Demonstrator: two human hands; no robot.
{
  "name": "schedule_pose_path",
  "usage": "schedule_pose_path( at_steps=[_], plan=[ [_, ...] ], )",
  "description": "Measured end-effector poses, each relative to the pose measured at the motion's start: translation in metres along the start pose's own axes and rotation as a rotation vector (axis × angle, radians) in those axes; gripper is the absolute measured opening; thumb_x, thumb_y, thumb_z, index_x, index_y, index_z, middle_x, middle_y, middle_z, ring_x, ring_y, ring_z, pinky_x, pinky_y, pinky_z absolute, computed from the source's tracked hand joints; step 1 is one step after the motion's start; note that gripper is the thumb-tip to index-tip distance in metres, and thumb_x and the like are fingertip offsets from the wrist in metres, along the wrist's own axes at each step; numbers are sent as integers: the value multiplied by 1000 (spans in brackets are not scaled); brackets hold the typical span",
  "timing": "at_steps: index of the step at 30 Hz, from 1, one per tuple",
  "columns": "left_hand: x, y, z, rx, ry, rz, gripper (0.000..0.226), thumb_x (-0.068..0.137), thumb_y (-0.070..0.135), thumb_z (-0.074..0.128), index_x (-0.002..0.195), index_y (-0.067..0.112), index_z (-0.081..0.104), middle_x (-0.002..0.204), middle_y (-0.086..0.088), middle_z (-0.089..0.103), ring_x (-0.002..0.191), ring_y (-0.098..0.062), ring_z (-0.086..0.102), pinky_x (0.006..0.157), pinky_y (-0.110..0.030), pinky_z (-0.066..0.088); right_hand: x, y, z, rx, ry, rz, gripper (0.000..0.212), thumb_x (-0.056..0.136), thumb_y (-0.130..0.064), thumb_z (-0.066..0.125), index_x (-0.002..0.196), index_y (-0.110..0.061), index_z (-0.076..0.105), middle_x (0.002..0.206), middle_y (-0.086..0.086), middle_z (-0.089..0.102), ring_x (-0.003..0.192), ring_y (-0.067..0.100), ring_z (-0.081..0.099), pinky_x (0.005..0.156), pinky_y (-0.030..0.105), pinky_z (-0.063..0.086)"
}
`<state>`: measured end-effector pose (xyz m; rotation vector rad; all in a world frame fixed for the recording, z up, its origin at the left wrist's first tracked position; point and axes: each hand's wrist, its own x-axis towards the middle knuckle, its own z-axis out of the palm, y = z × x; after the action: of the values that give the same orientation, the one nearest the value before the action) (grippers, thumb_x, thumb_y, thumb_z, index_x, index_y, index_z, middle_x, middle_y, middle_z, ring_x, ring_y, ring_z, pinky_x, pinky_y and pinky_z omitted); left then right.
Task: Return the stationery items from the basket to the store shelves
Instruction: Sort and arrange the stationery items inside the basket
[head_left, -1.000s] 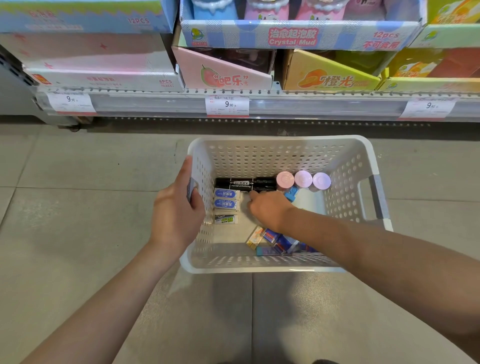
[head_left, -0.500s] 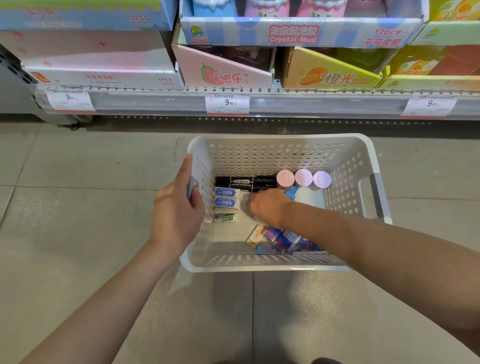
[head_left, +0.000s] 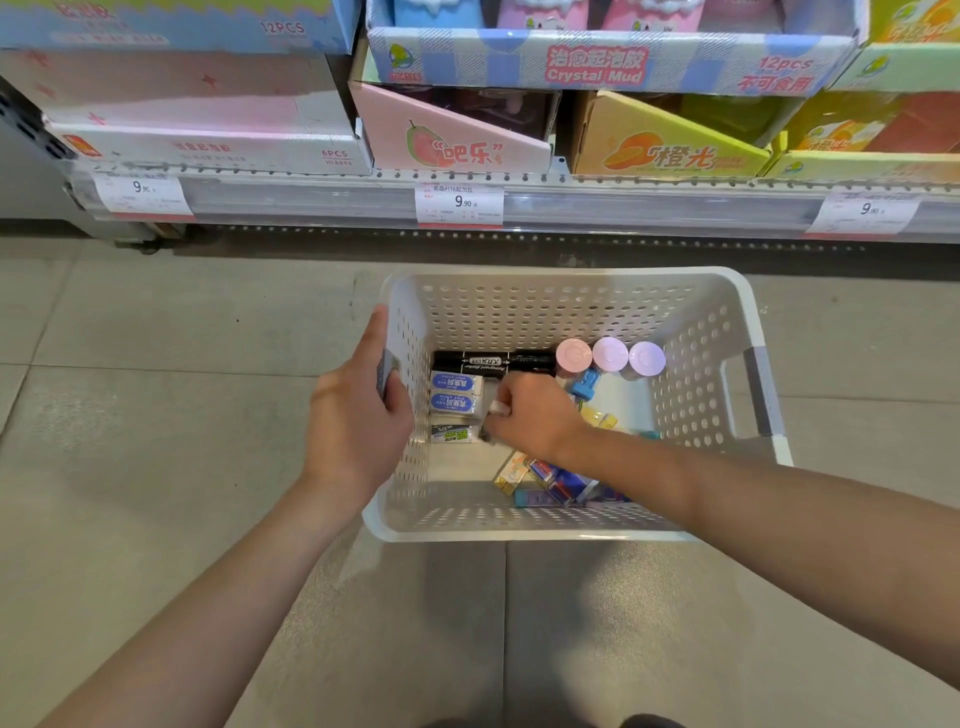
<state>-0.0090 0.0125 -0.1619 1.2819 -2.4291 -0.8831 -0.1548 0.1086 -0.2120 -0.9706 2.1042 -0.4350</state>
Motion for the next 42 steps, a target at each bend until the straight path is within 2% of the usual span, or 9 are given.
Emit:
schedule_pose_path(
  at_steps=[3,6,9,11,17,25,34,38,42],
  plan=[
    [-1,0,-1,-4,-3,5,61,94,10,47,149,22,23,58,-5,48,46,-9,38,43,-22,33,8,-3,10,550,-203,473,10,86,-7,64,90,0,59,69,8,61,59,13,58,69,28,57],
    [-1,0,-1,-17,-12,6,60,94,10,47,149,21,23,61,-7,50,47,-10,39,44,-24,35,17,-2,26,754,-327,681,5,91,2,54,89,6,53,104,22,68,54,13,61,67,24,57],
    [-1,1,-1,-12,-11,7,60,94,9,47,149,20,24,58,0,44,47,-8,37,44,-21,33,20,0,38,739,-365,708,10,95,0,49,91,6,56,124,21,61,68,14,71,48,19,53],
    [-1,2,-1,-15,-12,2,61,94,9,47,149,21,24,58,2,43,47,-8,37,45,-20,32,22,1,40,667,-339,647,17,92,3,51,107,8,58,124,22,61,96,22,69,55,20,55],
    [-2,4,-2,-34,-26,-7,60,94,10,46,149,22,23,61,3,47,47,-9,38,47,-19,32,29,0,44,334,-301,457,24,86,-3,60,64,-9,50,74,10,65,29,4,53,40,15,47],
    [-1,5,-3,-66,-44,-17,62,94,10,47,149,23,21,79,-6,62,49,-10,44,47,-18,36,30,-8,47,575,-240,601,27,90,-2,59,70,-9,43,22,-1,44,16,10,44,23,13,33],
    [-1,3,-3,-78,-51,-24,61,94,10,46,149,24,22,79,-15,63,49,-10,43,46,-24,41,29,-6,39,742,-311,668,16,92,2,54,78,-4,49,68,15,56,43,18,57,41,22,51],
    [0,1,-3,-65,-50,-12,61,94,10,46,149,24,22,67,-12,57,47,-8,39,41,-17,34,20,-2,10,333,-409,332,24,94,1,48,117,4,56,97,21,66,46,10,63,47,17,52],
    [0,1,-3,-48,-22,-5,60,94,9,46,148,22,23,55,3,38,46,-8,35,42,-16,35,15,13,-23,-621,-367,-215,30,87,-11,56,117,-13,62,116,5,64,104,22,61,81,30,50]
  ],
)
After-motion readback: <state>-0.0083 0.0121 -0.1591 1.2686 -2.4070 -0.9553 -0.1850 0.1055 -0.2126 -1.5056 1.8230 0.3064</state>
